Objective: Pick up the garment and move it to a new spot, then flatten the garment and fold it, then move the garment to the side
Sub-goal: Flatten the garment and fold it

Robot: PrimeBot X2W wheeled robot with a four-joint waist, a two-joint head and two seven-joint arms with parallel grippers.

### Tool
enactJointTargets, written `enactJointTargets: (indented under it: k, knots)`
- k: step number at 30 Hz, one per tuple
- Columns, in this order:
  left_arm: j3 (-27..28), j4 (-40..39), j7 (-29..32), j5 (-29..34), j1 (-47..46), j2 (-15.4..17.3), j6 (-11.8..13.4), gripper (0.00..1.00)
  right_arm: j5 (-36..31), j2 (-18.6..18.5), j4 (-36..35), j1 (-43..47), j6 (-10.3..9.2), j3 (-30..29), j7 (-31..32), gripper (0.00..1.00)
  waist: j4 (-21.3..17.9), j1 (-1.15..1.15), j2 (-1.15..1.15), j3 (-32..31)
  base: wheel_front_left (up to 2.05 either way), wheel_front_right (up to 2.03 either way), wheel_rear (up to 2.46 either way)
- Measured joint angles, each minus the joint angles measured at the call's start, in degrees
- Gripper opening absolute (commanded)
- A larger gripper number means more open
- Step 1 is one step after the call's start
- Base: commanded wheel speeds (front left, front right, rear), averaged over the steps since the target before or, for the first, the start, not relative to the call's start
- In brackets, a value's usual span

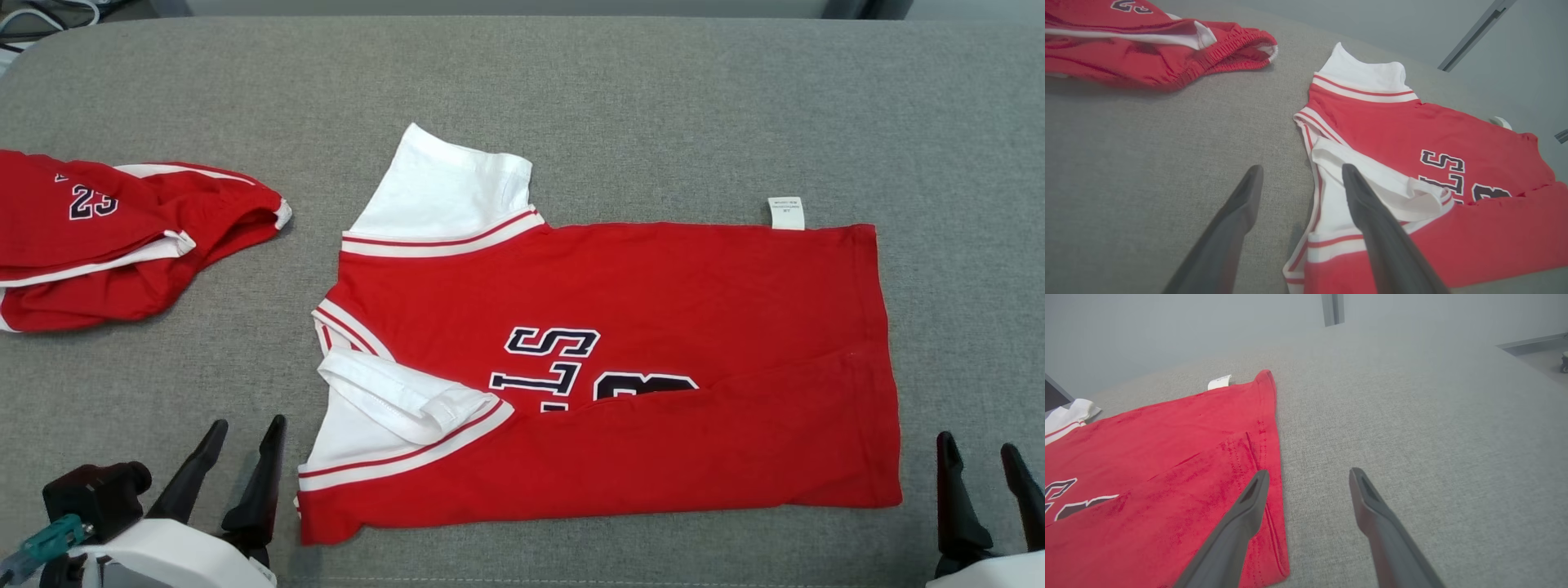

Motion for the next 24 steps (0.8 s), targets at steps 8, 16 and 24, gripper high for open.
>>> enactJointTargets:
  k: [8,16,24]
  knots:
    - [1.81,-2.89,-0.40,3.65,-6.92,2.71,1.24,1.00,-3.88,0.29,-0.24,-5.72,0.00,-2.00,-1.99,1.00,-0.79,0.00,0.00,0.20,0.00,0.00,0.00]
    - [-0.89,0.14,7.78,4.16,-26.09,3.68,-5.48,1.00,-7.32,-0.20,1.87,-21.13,0.01,2.70,2.20,1.00,-2.99,0.00,0.00,3.95,0.00,0.00,0.00]
    - [-5.66,12.92,20.17,0.11,-45.39,1.52,-15.27,1.00,-6.24,-2.04,10.36,-33.67,0.00,7.82,5.72,1.00,-5.62,0.00,0.00,9.92,0.00,0.00,0.00]
